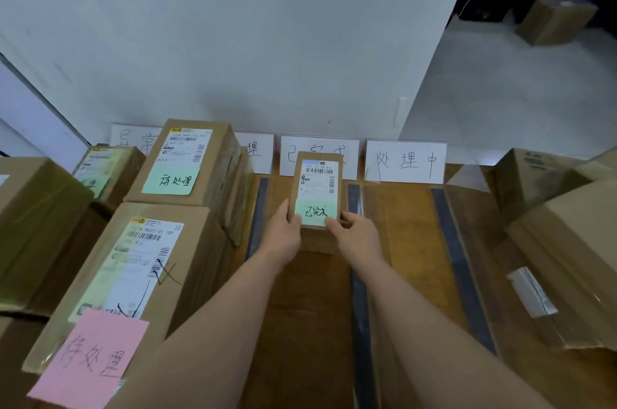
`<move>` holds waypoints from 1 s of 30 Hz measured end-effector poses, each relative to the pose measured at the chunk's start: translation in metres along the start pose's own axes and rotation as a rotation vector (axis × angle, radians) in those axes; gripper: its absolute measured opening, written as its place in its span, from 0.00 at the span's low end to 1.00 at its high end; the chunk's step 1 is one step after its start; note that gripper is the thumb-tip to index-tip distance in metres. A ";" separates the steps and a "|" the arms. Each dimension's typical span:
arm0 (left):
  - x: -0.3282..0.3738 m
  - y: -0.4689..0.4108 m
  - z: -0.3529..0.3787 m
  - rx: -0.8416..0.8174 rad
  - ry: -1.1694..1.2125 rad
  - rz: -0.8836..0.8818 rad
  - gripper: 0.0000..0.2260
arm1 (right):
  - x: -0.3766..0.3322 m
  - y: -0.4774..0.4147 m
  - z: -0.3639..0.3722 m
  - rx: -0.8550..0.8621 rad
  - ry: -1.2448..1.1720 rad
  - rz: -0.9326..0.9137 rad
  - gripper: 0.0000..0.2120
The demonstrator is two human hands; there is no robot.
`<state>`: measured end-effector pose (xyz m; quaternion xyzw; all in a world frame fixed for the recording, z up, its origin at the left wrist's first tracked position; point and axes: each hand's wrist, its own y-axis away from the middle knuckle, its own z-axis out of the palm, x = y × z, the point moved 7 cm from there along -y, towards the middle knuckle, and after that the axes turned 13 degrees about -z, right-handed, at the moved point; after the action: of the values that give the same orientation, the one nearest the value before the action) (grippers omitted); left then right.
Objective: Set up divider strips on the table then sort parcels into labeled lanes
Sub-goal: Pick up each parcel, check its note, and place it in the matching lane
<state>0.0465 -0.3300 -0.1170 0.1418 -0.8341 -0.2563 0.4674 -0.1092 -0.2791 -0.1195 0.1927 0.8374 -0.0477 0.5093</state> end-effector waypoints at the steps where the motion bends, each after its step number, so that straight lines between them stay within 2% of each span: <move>1: 0.000 -0.001 0.000 0.006 -0.005 0.000 0.20 | 0.000 0.000 0.000 -0.004 0.004 0.000 0.15; 4: 0.000 -0.002 0.003 0.019 -0.038 -0.013 0.21 | 0.000 0.000 -0.001 -0.022 0.040 0.001 0.16; 7: 0.003 0.001 0.000 0.070 -0.084 -0.027 0.23 | -0.005 0.001 -0.007 -0.025 0.106 -0.015 0.24; 11: 0.016 0.019 -0.011 0.154 -0.191 0.036 0.24 | -0.023 0.003 -0.022 -0.013 0.227 -0.106 0.27; 16: 0.040 0.059 -0.020 0.245 -0.350 0.277 0.17 | -0.051 0.020 -0.051 0.022 0.412 -0.263 0.23; 23: 0.073 0.140 -0.012 0.323 -0.527 0.529 0.20 | -0.076 0.077 -0.111 0.138 0.526 -0.372 0.21; 27: 0.087 0.187 0.010 0.271 -0.574 0.721 0.16 | -0.070 0.124 -0.152 0.216 0.568 -0.308 0.22; 30: 0.089 0.218 0.037 0.216 -0.600 0.827 0.17 | -0.057 0.164 -0.183 0.287 0.585 -0.253 0.22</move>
<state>-0.0308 -0.1802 0.0519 -0.2320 -0.9393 0.0078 0.2528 -0.1777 -0.0928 0.0370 0.1624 0.9499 -0.1707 0.2055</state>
